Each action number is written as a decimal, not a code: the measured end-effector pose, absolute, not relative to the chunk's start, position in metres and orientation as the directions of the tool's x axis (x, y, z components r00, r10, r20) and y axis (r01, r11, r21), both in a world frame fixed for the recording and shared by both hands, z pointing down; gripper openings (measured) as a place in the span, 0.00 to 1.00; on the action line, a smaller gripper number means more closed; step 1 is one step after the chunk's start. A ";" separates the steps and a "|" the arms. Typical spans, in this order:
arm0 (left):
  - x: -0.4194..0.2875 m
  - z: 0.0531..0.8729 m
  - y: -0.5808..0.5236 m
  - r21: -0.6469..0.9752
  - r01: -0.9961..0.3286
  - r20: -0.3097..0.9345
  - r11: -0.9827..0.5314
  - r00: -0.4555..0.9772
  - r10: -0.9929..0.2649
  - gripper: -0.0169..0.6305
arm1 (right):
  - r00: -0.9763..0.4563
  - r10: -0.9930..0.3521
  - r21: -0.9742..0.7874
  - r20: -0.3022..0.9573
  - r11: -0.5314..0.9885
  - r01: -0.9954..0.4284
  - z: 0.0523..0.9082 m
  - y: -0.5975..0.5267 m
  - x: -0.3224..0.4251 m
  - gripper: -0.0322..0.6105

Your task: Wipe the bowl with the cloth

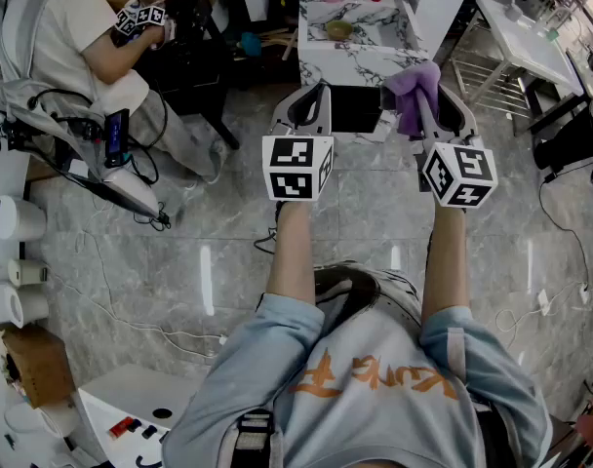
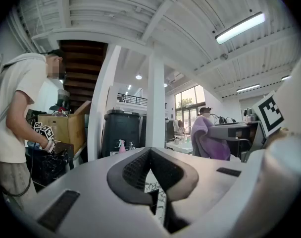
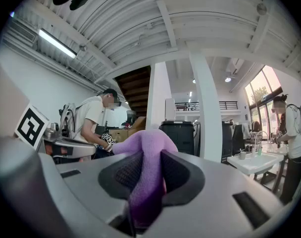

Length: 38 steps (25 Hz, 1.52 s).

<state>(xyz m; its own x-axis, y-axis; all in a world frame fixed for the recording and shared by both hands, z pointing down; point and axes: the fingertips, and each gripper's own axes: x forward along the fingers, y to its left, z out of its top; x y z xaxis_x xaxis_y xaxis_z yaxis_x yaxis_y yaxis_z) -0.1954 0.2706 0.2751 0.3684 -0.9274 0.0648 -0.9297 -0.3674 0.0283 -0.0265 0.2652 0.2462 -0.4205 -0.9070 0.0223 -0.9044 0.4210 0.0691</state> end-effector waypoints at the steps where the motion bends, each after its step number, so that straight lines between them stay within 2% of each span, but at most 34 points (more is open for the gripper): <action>1: -0.198 0.276 0.268 0.033 -0.930 0.066 -0.367 0.368 -0.927 0.06 | -0.422 -0.906 0.069 0.025 0.422 -0.904 0.247 0.264 -0.028 0.23; 9: -0.211 0.280 0.253 0.061 -0.929 0.062 -0.366 0.369 -0.927 0.06 | -0.421 -0.907 0.063 0.009 0.420 -0.905 0.246 0.249 -0.040 0.23; 14: -0.225 0.287 0.242 0.100 -0.933 0.076 -0.345 0.353 -0.933 0.06 | -0.396 -0.917 0.065 0.054 0.399 -0.915 0.258 0.242 -0.039 0.23; 22: -0.213 0.296 0.226 0.138 -0.925 0.085 -0.355 0.368 -0.926 0.06 | -0.343 -0.938 0.055 0.057 0.346 -0.937 0.256 0.233 -0.003 0.23; 26: -0.204 0.294 0.213 0.100 -0.923 0.084 -0.372 0.380 -0.921 0.06 | -0.319 -0.947 0.018 0.045 0.320 -0.947 0.255 0.207 0.018 0.23; 29: -0.229 0.296 0.192 0.091 -0.947 0.106 -0.309 0.318 -0.942 0.06 | -0.347 -0.937 0.015 0.042 0.348 -0.937 0.258 0.173 0.002 0.23; 33: -0.273 0.298 0.156 0.098 -0.979 0.126 -0.176 0.188 -0.974 0.06 | -0.465 -0.885 0.013 0.020 0.465 -0.885 0.261 0.124 -0.038 0.23; 38: -0.279 0.309 0.112 0.109 -0.990 0.155 -0.093 0.110 -0.982 0.06 | -0.477 -0.879 -0.011 0.013 0.477 -0.879 0.265 0.058 -0.016 0.23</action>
<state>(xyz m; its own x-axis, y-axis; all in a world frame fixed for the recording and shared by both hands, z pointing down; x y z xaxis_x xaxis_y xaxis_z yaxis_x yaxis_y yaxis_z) -0.2788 0.1116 0.3094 0.1097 -0.9817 0.1554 -0.9897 -0.0933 0.1090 -0.0161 0.0577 0.2647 -0.4768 -0.8789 0.0133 -0.8790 0.4767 -0.0112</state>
